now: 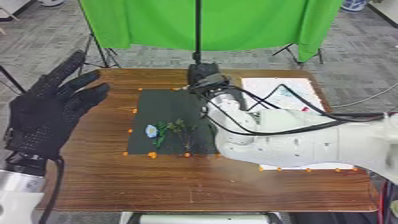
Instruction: Arrange flowers
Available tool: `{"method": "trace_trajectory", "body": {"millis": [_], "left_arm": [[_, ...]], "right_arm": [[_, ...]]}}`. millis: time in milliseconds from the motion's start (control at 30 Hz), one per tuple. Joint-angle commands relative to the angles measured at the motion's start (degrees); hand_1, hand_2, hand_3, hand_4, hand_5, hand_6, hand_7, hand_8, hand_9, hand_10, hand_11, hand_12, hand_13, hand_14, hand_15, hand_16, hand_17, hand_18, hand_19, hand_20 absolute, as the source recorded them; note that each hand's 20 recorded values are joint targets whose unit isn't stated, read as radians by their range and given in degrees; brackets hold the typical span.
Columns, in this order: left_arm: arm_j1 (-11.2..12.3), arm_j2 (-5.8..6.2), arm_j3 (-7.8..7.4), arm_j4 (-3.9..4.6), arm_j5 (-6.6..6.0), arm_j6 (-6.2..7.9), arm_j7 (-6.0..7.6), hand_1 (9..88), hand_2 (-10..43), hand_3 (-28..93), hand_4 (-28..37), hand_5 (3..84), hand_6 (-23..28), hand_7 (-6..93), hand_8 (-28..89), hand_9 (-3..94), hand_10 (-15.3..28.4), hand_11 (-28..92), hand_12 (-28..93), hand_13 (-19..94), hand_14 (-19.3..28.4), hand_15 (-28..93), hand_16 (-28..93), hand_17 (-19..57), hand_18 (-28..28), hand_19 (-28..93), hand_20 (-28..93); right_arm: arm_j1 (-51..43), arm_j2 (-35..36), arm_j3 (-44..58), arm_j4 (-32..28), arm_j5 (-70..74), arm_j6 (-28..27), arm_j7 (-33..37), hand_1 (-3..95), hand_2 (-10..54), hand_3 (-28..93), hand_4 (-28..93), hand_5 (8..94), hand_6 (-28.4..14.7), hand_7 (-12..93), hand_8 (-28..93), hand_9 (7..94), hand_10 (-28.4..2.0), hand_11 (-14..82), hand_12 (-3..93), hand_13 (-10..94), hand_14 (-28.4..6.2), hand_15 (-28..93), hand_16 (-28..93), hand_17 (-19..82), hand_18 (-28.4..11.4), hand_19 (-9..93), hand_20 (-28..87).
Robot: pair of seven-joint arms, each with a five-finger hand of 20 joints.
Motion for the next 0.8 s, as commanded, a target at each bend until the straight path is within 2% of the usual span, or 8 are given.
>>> {"method": "trace_trajectory", "body": {"millis": [33, 233, 433, 600, 700, 767, 800], "left_arm": [[-3.1, 2.19, 0.7, 0.96, 0.33, -1.97, 0.74, 19.9, 6.8, 75, -28.3, 26.4, 4.8, 15.3, -11, 24.0, 17.9, 19, 12, 17, 26.3, 45, -6, -11.2, 24.4, 53, 32], [-4.0, 2.41, 0.64, 1.32, 0.28, -2.89, 0.25, 19.8, 6.6, 75, -28.3, 26.5, 4.8, 15.2, -11, 24.2, 17.9, 19, 12, 17, 26.4, 45, -6, -10.9, 24.4, 53, 32], [-4.4, 2.37, 0.8, 1.46, 0.26, -3.49, -0.14, 19.8, 6.5, 75, -28.3, 26.5, 4.8, 15.2, -11, 24.2, 17.9, 19, 12, 17, 26.4, 45, -6, -10.8, 24.4, 53, 33], [-4.4, 2.54, 1.17, 1.58, 0.22, -3.54, 0.04, 19.8, 6.5, 75, -28.3, 26.5, 4.8, 15.2, -11, 24.2, 17.9, 19, 12, 17, 26.5, 45, -6, -10.8, 24.4, 53, 33], [-5.1, 2.44, 1.83, 1.81, 0.17, -3.82, -0.37, 19.8, 6.6, 75, -28.3, 26.5, 4.8, 15.2, -11, 24.2, 17.9, 19, 13, 17, 26.4, 45, -6, -10.8, 24.4, 53, 33], [-4.7, 2.74, 2.03, 1.67, 0.16, -3.68, 0.24, 19.8, 6.6, 75, -28.3, 26.6, 4.8, 15.2, -11, 24.2, 17.9, 19, 13, 17, 26.4, 45, -6, -10.8, 24.5, 53, 33], [-4.4, 2.5, 1.92, 1.52, 0.16, -3.61, 0.0, 19.9, 6.6, 75, -28.3, 26.5, 4.8, 15.2, -11, 24.1, 17.9, 19, 13, 17, 26.4, 45, -6, -10.8, 24.5, 53, 33]], "right_arm": [[5.2, -9.8, -3.1, 0.4, 7.7, 2.4, -4.4, 56.7, -9.5, 61, -28, 87.1, 6.4, 16, 0, 93.7, -4.8, 20.7, 26.9, 82, -2.3, 62, 23, 27, -16.4, 80, 26], [7.2, -12.4, -6.3, 1.4, 10.0, 2.6, -3.4, 56.6, -9.5, 60, -28, 86.1, 7.4, 15, -1, 93.7, -4.3, 19.7, 26.3, 80, -1.6, 64, 23, 26, -15.6, 79, 27], [6.2, -13.0, -6.7, 2.2, 10.6, -0.3, -2.9, 56.5, -9.5, 60, -28, 85.6, 8.3, 16, -2, 93.7, -4.1, 20.2, 25.6, 80, -1.4, 64, 22, 26, -15.5, 79, 28], [6.3, -13.4, -8.7, 2.9, 10.7, 0.9, -2.8, 56.0, -9.5, 58, -28, 84.9, 8.5, 15, -2, 93.7, -4.2, 21.3, 24.6, 80, -1.5, 65, 22, 26, -15.4, 79, 28], [5.7, -12.8, -9.0, 2.9, 10.2, -0.8, -3.1, 56.1, -9.5, 58, -28, 83.8, 8.6, 15, -3, 93.7, -4.1, 22.7, 23.0, 80, -1.6, 65, 22, 26, -15.3, 79, 29], [5.8, -12.6, -10.2, 2.8, 10.3, 0.0, -2.9, 55.9, -9.5, 58, -28, 83.5, 8.7, 15, -3, 93.7, -4.1, 23.2, 22.8, 80, -1.6, 65, 21, 26, -15.3, 79, 29], [4.4, -11.9, -8.9, 2.8, 9.1, -1.8, -3.2, 56.0, -9.5, 57, -28, 83.5, 8.6, 15, -3, 93.7, -4.2, 23.4, 22.6, 80, -1.6, 65, 21, 26, -15.3, 79, 29]]}}
